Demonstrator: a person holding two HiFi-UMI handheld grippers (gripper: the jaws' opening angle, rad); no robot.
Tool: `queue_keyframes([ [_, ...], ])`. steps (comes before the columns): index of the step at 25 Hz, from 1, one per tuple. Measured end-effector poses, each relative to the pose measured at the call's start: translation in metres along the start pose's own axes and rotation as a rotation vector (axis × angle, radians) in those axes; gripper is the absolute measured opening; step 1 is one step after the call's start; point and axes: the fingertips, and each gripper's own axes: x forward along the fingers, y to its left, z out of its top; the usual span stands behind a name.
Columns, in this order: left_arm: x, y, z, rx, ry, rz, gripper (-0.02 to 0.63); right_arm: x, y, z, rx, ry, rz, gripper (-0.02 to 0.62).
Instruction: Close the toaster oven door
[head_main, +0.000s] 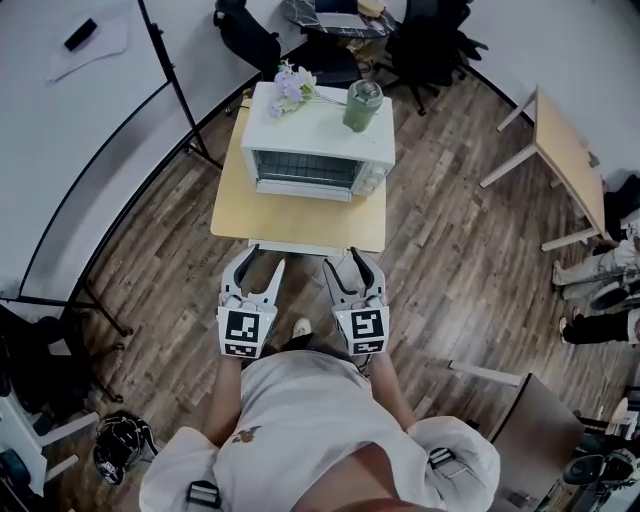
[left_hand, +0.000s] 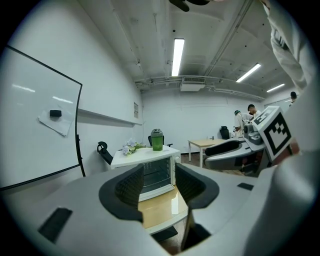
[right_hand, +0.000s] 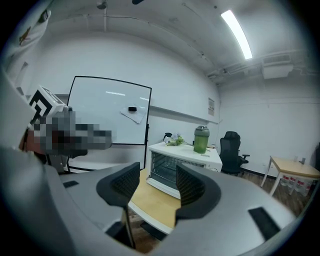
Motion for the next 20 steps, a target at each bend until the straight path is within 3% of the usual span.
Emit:
queue_keyframes([
  [10, 0.03, 0.005, 0.001, 0.004, 0.018, 0.027, 0.193, 0.029, -0.026, -0.003, 0.015, 0.003, 0.031, 0.229],
  [20, 0.067, 0.028, -0.009, -0.018, 0.023, 0.004, 0.195, 0.068, -0.029, -0.013, 0.029, 0.034, 0.033, 0.23],
])
